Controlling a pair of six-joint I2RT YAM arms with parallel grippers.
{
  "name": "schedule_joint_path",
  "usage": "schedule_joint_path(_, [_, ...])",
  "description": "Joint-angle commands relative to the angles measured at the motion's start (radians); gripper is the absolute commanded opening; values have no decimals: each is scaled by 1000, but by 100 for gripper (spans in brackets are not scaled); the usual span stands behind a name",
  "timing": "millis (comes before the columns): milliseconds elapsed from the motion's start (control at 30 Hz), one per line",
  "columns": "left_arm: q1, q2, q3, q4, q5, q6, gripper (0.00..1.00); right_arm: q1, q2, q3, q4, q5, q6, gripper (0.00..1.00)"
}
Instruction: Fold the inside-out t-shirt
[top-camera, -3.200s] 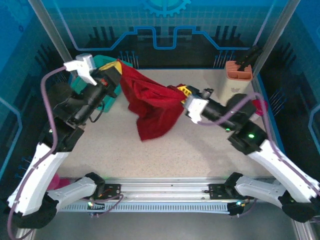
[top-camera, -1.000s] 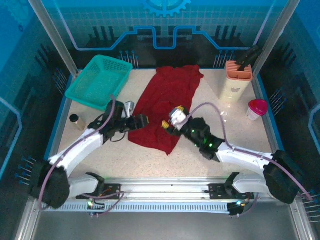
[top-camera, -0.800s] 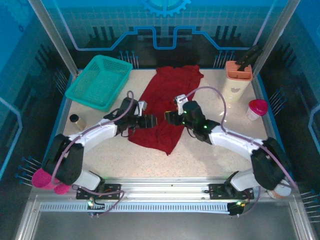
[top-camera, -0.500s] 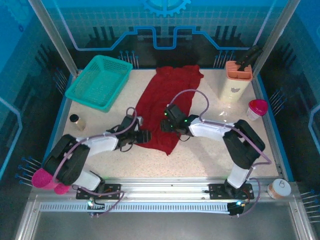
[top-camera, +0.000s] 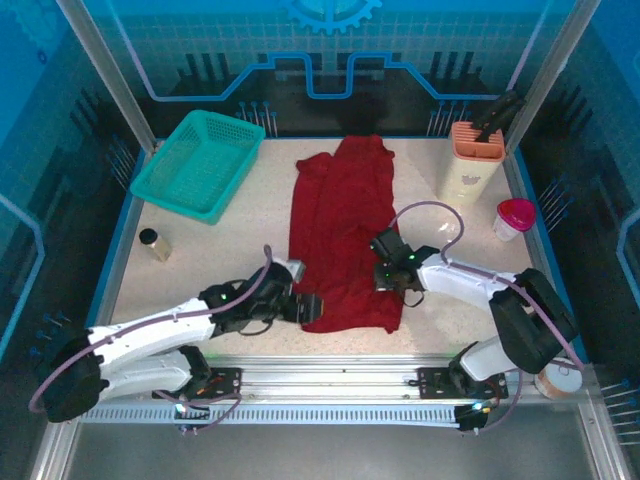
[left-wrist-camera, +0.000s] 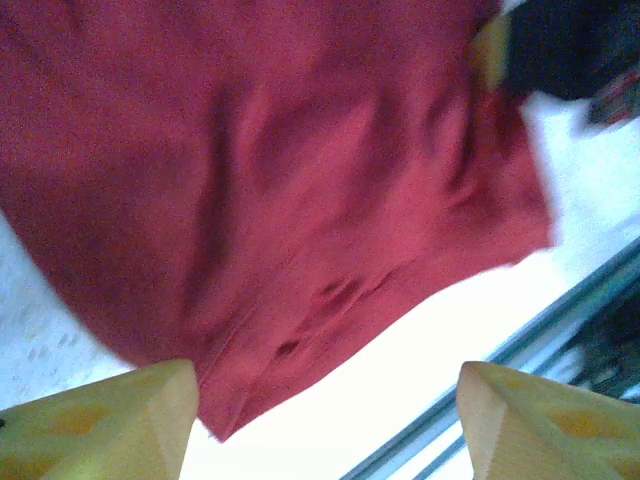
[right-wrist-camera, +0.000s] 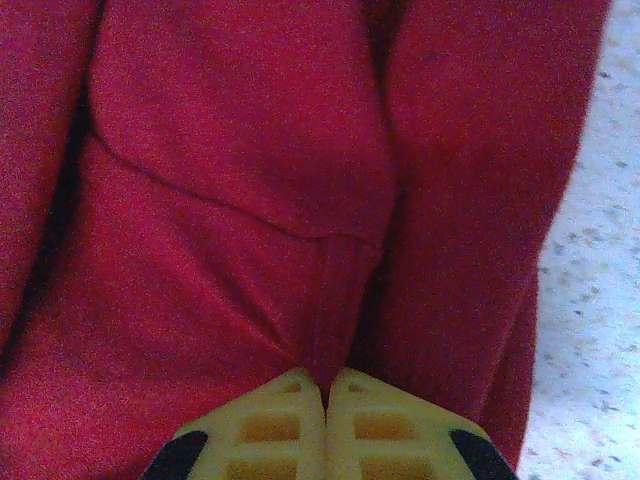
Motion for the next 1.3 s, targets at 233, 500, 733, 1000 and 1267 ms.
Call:
schedule_joint_path(233, [103,485,391,166,-41,170,75,-145,-56,10,18,-289,-89,9])
schedule_joint_path(500, [174,913,723,86,-54,180,66,-164,-117,-48,69,-336,-64,0])
schedule_joint_path(733, [220,803,538,208,-15,168,0,-177,-125,-46,-129,-25,92,0])
schedule_joint_path(1000, [277,451,206,249,136,153,0,-177,-106,-55,-44,-492,-117,6])
schedule_joint_path(1267, [249,371,226,192,207,213,50,-141,-132,48,-68,-462,-245,39])
